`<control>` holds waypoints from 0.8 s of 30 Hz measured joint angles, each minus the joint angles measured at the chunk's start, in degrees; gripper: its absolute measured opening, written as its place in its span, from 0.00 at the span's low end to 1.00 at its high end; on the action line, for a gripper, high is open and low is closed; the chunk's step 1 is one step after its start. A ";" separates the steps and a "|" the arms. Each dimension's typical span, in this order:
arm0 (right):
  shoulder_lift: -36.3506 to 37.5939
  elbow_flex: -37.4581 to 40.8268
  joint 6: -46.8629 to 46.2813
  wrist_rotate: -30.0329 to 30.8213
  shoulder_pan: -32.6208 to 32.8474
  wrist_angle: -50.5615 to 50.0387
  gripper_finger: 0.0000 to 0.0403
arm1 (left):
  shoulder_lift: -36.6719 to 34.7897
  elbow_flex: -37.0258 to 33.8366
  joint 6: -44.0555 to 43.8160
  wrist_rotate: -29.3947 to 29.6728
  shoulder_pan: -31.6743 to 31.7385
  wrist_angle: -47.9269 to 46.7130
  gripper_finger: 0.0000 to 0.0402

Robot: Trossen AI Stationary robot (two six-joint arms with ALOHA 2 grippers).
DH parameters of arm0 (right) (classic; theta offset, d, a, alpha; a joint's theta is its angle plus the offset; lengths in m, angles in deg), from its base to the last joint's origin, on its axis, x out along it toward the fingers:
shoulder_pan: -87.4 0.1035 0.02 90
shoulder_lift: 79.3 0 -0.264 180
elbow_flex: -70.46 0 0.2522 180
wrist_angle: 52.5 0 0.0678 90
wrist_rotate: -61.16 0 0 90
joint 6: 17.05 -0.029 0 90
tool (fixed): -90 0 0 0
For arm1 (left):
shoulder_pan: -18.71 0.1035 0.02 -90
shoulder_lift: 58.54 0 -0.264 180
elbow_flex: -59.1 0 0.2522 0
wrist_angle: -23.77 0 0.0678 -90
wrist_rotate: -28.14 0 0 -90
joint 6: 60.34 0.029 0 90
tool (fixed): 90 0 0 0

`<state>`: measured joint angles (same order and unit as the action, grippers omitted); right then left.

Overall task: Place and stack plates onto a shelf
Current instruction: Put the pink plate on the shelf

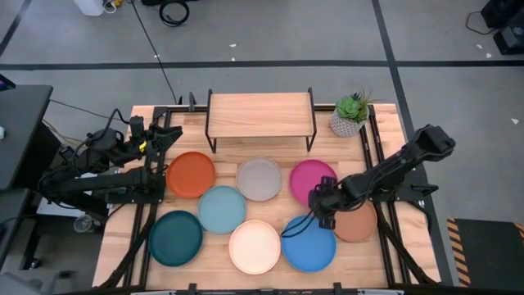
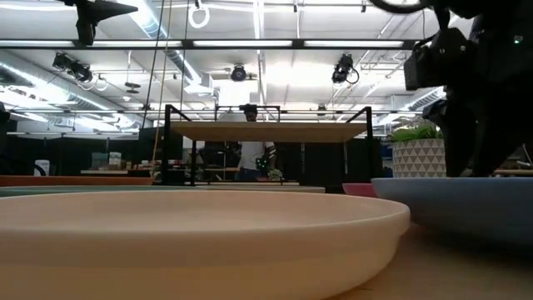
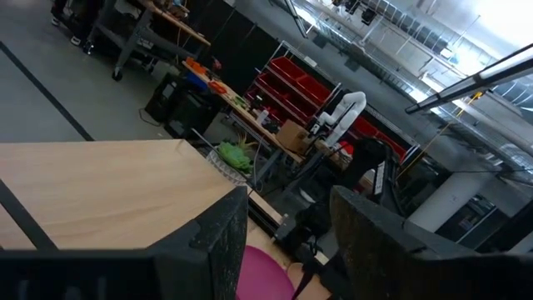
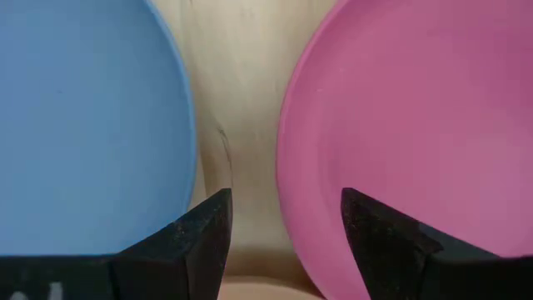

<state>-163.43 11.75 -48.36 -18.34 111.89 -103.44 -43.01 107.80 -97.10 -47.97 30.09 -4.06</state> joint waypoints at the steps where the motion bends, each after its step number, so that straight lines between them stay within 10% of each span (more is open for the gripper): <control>1: -0.75 -0.32 0.01 0.18 0.21 -0.35 0.57 | 0.00 0.00 -0.01 -0.02 0.00 0.00 0.45; 10: -5.09 -1.03 1.69 1.87 0.52 -1.95 0.54 | 0.00 0.00 0.07 -0.02 0.02 0.02 0.45; 24: -8.16 -1.09 3.12 2.89 0.54 -2.45 0.17 | 0.00 0.00 0.74 -0.03 0.02 0.02 0.45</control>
<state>-171.59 10.66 -45.23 -15.45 112.43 -105.89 -43.01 107.80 -96.37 -48.00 30.11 -4.04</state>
